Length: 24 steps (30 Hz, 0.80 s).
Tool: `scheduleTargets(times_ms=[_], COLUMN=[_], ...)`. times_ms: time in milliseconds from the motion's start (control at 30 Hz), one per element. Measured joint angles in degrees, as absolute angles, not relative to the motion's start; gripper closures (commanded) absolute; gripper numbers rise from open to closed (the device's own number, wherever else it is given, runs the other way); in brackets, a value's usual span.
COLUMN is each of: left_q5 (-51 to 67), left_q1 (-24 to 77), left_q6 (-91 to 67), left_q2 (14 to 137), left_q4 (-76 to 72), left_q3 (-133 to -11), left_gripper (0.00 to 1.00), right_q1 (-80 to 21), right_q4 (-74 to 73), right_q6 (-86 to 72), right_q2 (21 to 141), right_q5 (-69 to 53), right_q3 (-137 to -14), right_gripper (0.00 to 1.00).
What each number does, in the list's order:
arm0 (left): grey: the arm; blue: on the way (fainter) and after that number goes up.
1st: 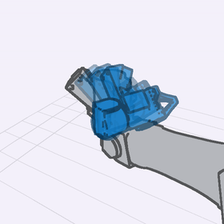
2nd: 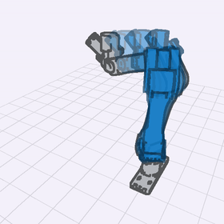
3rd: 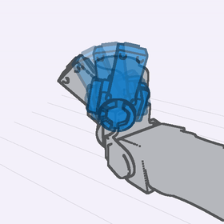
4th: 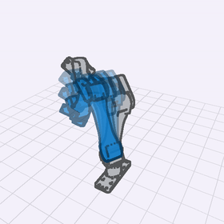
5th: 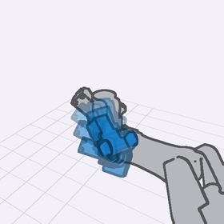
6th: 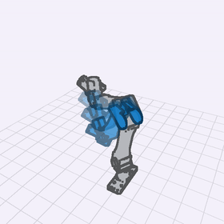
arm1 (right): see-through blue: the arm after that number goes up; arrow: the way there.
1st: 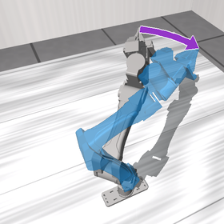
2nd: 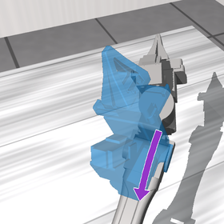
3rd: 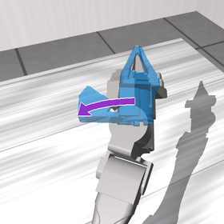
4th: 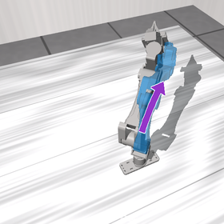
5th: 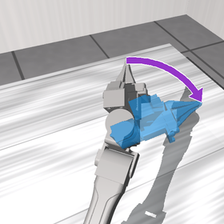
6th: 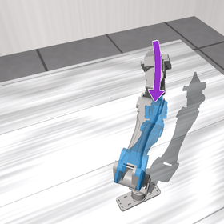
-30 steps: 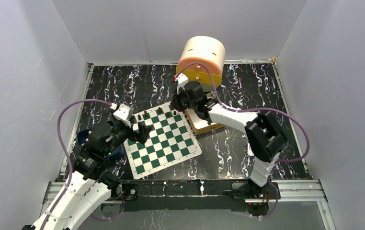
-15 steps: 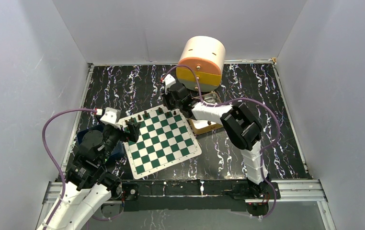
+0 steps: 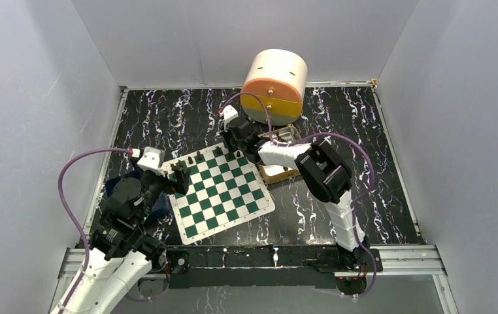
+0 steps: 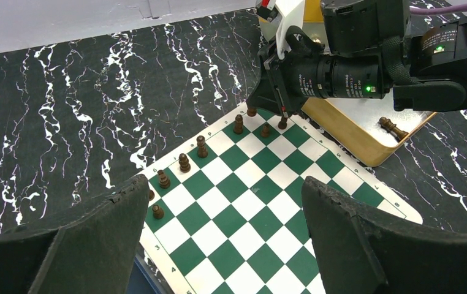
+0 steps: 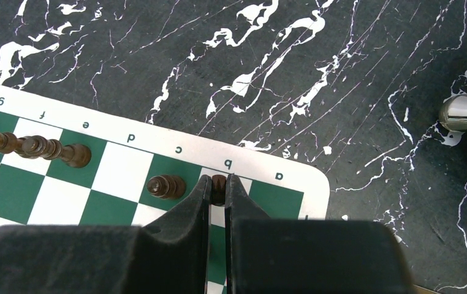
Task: Set up the chess pieces on the board
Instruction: Place the chess piece on the chessboard.
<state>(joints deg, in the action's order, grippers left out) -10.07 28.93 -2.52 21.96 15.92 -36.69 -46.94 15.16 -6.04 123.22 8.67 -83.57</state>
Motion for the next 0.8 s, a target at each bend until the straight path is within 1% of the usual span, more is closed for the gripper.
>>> scheduleTargets(times_ms=[300, 567, 800], left_q5=[-10.09, -10.09, -10.09], left_q1=[28.93, 28.93, 28.93], left_q6=[-2.5, -2.33, -2.28], left_q2=[21.96, 22.17, 22.28], left_q4=[15.92, 15.92, 15.99], left_q3=[-36.69, -36.69, -36.69], left_gripper=[0.09, 0.09, 0.09], right_q1=[-47.09, -47.33, -47.35], right_q4=[15.16, 15.11, 14.63], right_q6=[-6.02, -5.91, -5.76], right_q2=[123.79, 124.14, 124.14], right_q5=[8.86, 8.88, 8.84], right_q3=[-83.57, -83.57, -83.59], right_gripper=[0.82, 0.73, 0.73])
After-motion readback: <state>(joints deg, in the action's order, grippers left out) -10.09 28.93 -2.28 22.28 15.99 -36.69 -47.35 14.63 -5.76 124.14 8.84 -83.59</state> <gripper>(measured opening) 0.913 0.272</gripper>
